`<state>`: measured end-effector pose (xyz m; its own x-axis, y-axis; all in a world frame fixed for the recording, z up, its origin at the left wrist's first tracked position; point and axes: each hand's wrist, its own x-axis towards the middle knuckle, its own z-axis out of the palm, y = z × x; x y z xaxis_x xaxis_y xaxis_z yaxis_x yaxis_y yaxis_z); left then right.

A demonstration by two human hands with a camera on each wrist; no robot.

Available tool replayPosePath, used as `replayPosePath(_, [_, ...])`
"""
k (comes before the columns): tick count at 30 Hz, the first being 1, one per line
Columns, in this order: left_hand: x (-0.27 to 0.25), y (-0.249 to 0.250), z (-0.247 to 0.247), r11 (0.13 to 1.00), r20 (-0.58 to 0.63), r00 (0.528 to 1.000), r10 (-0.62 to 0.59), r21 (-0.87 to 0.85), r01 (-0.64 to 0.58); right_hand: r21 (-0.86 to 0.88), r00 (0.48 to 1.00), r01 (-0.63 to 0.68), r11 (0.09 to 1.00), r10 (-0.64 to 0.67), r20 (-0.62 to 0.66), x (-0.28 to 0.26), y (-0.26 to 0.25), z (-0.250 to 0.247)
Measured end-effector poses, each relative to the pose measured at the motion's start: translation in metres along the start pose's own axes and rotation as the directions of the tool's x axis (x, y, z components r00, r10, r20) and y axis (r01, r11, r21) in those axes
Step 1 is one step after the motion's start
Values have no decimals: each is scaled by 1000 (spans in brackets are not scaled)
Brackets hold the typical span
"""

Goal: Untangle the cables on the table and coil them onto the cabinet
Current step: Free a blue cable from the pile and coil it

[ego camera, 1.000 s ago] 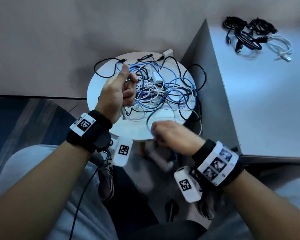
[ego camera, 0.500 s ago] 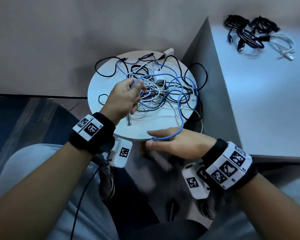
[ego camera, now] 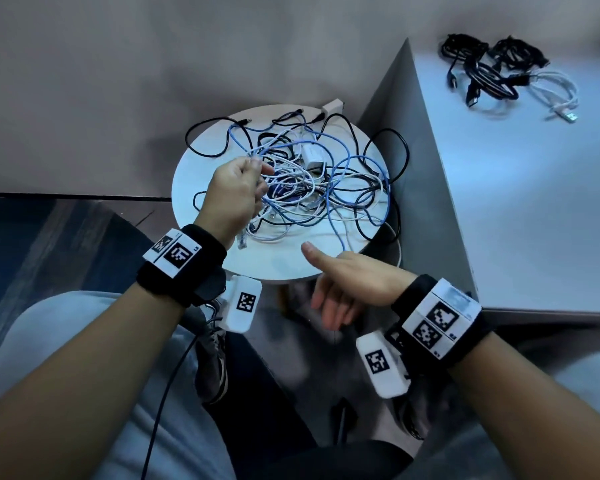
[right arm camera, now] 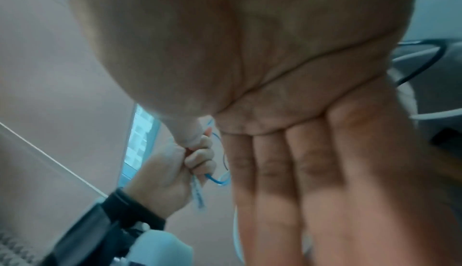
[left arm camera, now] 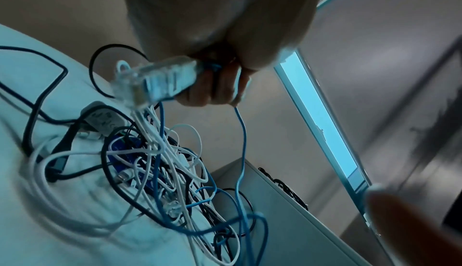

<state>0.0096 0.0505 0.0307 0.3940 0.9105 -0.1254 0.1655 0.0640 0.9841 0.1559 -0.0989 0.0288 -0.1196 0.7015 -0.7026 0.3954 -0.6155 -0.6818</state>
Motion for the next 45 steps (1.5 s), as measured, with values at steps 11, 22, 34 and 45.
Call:
replayPosePath(11, [-27, 22, 5, 982, 607, 795, -6, -149, 120, -504, 373, 546, 669, -733, -569, 5, 1, -3])
replayPosePath(22, [-38, 22, 17, 866, 693, 719, -46, -331, 375, 239, 594, 743, 626, -451, -666, -1, -13, -4])
replayPosePath(34, [-42, 21, 24, 809, 658, 745, -105, -379, 449, 461, 717, 685, 564, -410, -563, -2, -16, -8])
replayPosePath(45, [-43, 18, 33, 818, 589, 799, -117, -400, 414, 529, 720, 635, 563, -182, -670, 7, -16, -3])
